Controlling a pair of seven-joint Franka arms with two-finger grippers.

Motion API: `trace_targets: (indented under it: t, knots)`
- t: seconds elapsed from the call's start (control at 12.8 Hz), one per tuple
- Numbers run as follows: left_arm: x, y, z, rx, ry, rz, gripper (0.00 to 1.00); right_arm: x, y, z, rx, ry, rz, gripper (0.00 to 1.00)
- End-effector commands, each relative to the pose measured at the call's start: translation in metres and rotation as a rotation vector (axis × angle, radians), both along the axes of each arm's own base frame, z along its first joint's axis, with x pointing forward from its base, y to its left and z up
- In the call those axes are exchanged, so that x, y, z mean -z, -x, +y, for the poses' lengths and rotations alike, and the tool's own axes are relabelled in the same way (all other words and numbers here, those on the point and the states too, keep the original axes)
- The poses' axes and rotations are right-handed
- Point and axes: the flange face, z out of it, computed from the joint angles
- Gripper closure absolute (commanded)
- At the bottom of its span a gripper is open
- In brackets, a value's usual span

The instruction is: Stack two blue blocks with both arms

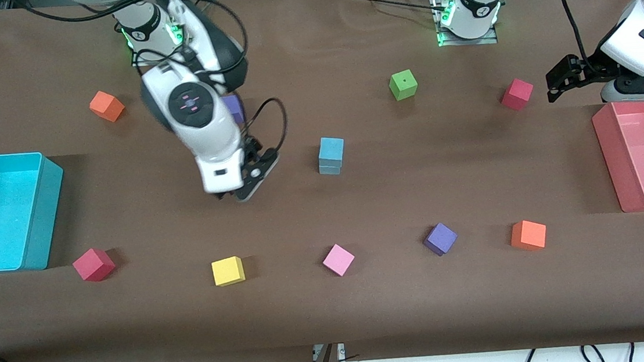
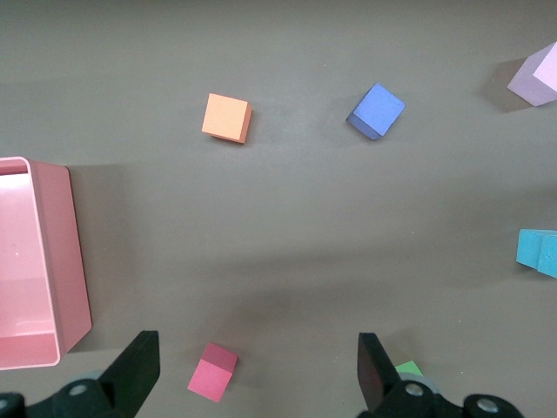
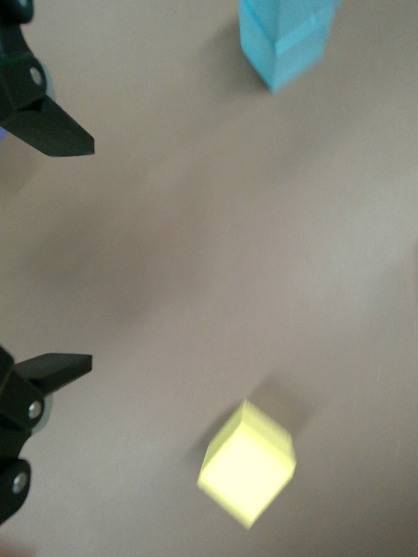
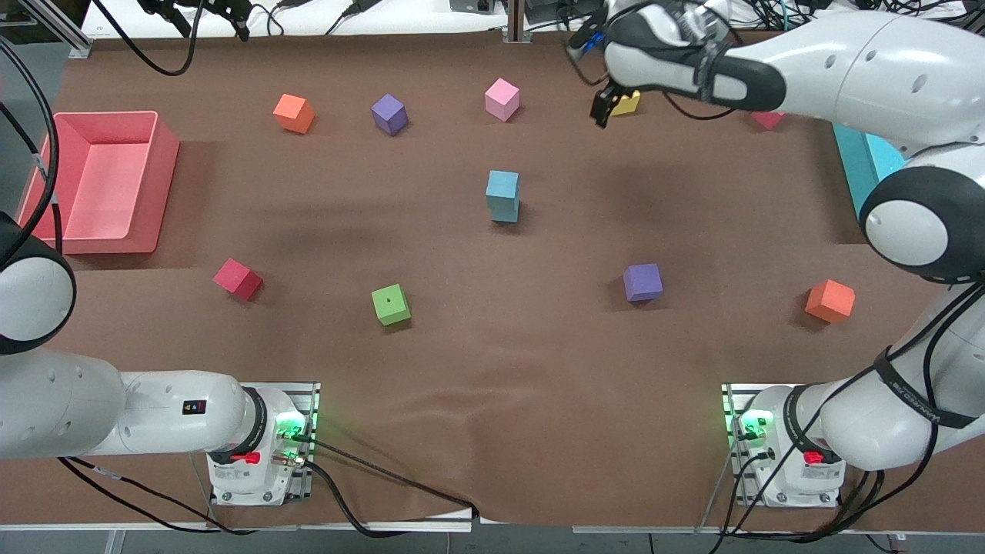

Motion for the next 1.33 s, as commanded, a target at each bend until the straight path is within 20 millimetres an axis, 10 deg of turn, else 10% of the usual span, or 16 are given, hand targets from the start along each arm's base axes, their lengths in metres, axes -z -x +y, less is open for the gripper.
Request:
trace_targets:
  t: [0.0,0.39,0.86,1.25]
  knots:
    - [-0.005,0.011,0.001,0.021,0.025,0.006,0.0,-0.018,-0.038,-0.06,0.104,-0.031,-0.009,0.0]
    - [-0.007,0.013,0.001,0.021,0.024,0.01,0.0,-0.038,-0.074,-0.183,0.285,-0.026,-0.048,0.0]
    - [-0.005,0.013,-0.004,0.032,0.029,0.04,0.0,-0.136,-0.055,-0.333,0.523,0.014,-0.159,0.0]
    - [-0.013,0.014,0.0,0.026,0.028,0.034,0.0,-0.196,-0.012,-0.374,0.608,0.046,-0.161,0.0]
